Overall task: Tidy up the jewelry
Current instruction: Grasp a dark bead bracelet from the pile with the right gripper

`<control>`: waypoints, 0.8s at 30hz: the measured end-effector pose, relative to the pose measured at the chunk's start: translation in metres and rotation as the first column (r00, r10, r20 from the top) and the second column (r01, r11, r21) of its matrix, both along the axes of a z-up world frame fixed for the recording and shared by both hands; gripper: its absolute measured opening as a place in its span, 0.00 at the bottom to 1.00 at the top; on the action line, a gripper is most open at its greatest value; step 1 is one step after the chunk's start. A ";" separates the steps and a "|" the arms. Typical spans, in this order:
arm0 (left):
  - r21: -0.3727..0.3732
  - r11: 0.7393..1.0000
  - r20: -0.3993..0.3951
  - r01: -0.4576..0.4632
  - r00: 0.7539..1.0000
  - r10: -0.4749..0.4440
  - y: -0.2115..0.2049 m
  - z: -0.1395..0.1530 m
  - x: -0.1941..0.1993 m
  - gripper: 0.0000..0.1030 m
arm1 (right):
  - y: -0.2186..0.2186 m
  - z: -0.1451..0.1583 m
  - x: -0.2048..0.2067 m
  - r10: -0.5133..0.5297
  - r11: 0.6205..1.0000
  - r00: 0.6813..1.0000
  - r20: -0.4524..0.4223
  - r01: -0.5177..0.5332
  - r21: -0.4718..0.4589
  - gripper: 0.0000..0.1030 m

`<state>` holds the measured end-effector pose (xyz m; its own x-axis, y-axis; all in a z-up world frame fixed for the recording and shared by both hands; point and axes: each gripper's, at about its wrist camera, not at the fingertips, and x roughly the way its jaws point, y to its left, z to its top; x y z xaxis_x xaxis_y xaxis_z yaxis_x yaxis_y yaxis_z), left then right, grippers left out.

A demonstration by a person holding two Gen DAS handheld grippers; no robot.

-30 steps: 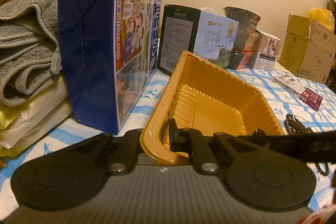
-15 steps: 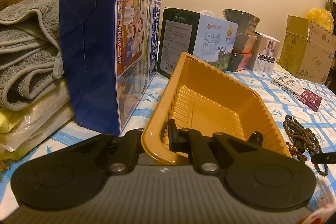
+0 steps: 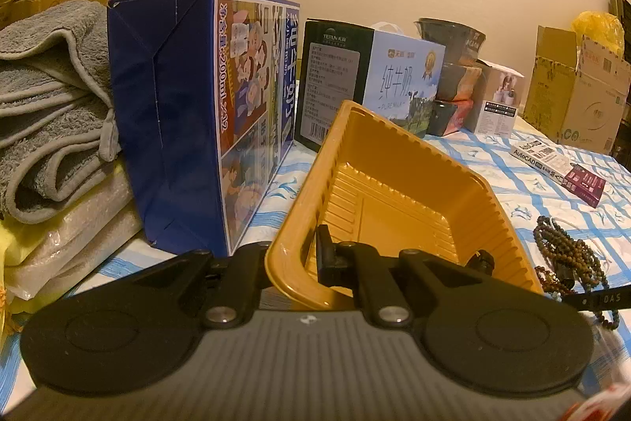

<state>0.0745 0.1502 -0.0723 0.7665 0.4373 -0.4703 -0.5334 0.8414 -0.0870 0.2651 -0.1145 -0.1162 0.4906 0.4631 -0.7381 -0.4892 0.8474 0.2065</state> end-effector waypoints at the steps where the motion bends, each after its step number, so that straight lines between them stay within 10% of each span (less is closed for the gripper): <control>1: 0.000 1.000 0.000 0.000 1.000 0.000 0.000 0.000 0.000 0.08 | 0.002 0.000 -0.001 0.007 1.000 1.000 0.006 -0.007 -0.007 0.08; 24: 0.009 1.000 0.001 0.006 1.000 -0.006 0.000 0.001 0.003 0.08 | -0.024 0.089 -0.033 0.042 0.960 0.993 0.107 -0.070 0.270 0.07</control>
<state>0.0772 0.1501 -0.0715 0.7693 0.4373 -0.4659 -0.5286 0.8451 -0.0796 0.2325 -0.1387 -0.0274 0.5227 0.6689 -0.5285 -0.5638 0.7362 0.3742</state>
